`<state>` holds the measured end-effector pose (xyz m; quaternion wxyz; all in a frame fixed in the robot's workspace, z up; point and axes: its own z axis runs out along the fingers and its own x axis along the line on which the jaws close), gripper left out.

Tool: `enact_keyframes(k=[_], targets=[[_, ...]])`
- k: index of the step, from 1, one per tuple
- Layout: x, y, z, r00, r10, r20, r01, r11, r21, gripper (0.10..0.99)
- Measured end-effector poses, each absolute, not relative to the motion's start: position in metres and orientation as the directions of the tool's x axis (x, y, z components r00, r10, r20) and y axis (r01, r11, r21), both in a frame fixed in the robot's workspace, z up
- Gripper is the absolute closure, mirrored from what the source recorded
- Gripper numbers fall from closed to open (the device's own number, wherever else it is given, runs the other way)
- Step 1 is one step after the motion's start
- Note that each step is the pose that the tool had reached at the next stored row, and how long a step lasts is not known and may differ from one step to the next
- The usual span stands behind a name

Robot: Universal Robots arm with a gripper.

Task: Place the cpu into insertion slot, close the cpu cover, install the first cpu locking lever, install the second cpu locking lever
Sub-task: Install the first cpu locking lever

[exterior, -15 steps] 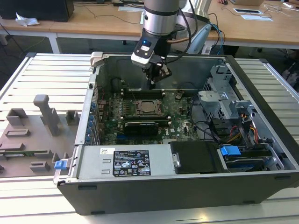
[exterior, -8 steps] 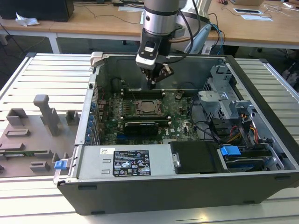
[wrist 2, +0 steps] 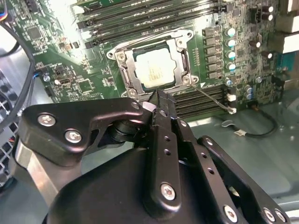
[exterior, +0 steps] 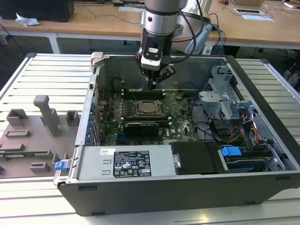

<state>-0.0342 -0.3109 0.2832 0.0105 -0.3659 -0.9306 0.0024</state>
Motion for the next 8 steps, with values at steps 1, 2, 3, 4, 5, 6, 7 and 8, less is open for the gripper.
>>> enact_keyframes(k=[1, 2, 3, 4, 5, 6, 7, 8], targets=[[-0.0342, -0.3109, 0.2832, -0.747, 0.664, 0.018, 0.664, 0.748, -0.012, 0.980], [-0.0342, -0.3109, 0.2832, -0.761, 0.648, 0.018, 0.648, 0.762, -0.012, 0.980], [-0.0342, -0.3109, 0.2832, -0.775, 0.632, 0.018, 0.632, 0.775, -0.012, 0.980], [-0.0342, -0.3109, 0.2832, -0.784, 0.621, 0.018, 0.621, 0.784, -0.012, 0.980], [-0.0342, -0.3109, 0.2832, -0.792, 0.610, 0.018, 0.610, 0.792, -0.012, 0.980], [-0.0342, -0.3109, 0.2832, -0.814, 0.581, 0.018, 0.581, 0.814, -0.012, 0.980], [-0.0342, -0.3109, 0.2832, -0.822, 0.569, 0.018, 0.569, 0.822, -0.012, 0.980], [-0.0342, -0.3109, 0.2832, -0.828, 0.560, 0.018, 0.560, 0.828, -0.012, 0.980]])
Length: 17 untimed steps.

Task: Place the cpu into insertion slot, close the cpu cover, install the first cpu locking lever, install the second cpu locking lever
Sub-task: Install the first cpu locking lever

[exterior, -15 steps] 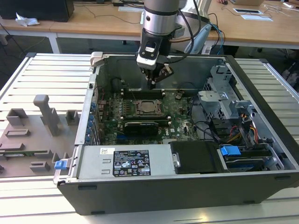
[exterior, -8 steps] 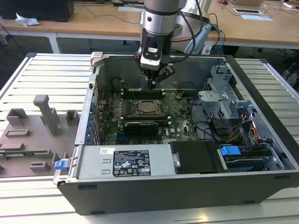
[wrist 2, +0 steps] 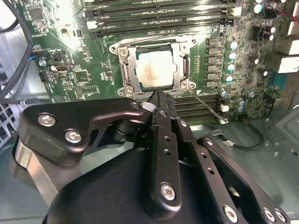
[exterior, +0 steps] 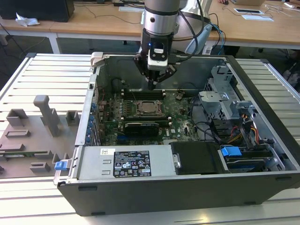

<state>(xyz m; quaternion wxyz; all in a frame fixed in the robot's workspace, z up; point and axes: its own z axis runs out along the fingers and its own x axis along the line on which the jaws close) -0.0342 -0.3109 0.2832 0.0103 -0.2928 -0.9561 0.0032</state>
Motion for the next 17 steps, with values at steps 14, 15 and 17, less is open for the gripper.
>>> enact_keyframes(k=[14, 15, 17], targets=[[-0.0342, -0.3109, 0.2832, -0.922, 0.388, 0.018, 0.388, 0.922, -0.012, 0.980], [-0.0342, -0.3109, 0.2832, -0.928, 0.372, 0.018, 0.372, 0.928, -0.012, 0.980], [-0.0342, -0.3109, 0.2832, -0.934, 0.356, 0.018, 0.356, 0.934, -0.012, 0.980]])
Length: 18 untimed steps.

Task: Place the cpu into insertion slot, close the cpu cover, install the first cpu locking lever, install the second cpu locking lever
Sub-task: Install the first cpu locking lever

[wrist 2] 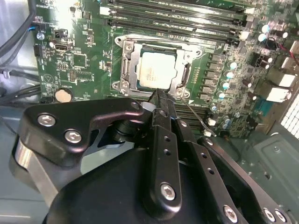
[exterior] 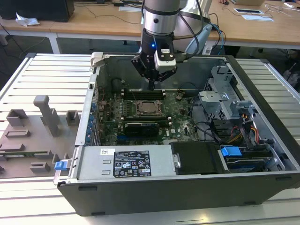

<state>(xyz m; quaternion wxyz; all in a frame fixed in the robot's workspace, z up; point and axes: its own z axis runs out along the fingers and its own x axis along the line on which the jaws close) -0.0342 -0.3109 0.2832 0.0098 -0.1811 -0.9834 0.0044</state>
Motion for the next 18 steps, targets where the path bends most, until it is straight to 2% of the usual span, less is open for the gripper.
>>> enact_keyframes(k=[18], targets=[[-0.0342, -0.3109, 0.2832, -0.984, 0.178, 0.018, 0.178, 0.984, -0.012, 0.980]])
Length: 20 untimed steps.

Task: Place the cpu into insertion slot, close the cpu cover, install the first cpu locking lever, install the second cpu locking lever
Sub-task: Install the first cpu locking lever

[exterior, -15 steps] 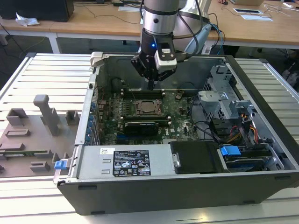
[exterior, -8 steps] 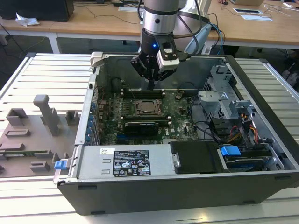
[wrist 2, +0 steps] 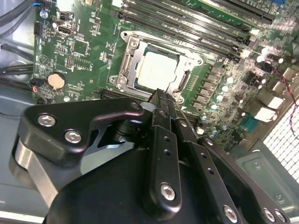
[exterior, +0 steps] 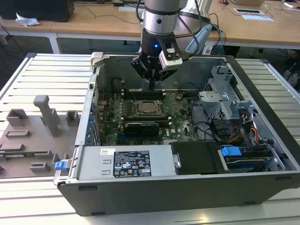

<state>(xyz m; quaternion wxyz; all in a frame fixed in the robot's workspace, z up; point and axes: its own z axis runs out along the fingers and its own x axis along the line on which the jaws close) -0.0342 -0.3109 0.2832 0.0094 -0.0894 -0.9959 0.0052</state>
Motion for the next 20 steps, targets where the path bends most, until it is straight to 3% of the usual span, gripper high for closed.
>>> enact_keyframes(k=[20], targets=[[-0.0342, -0.3109, 0.2832, -1.000, -0.017, 0.018, -0.017, 1.000, -0.012, 0.980]])
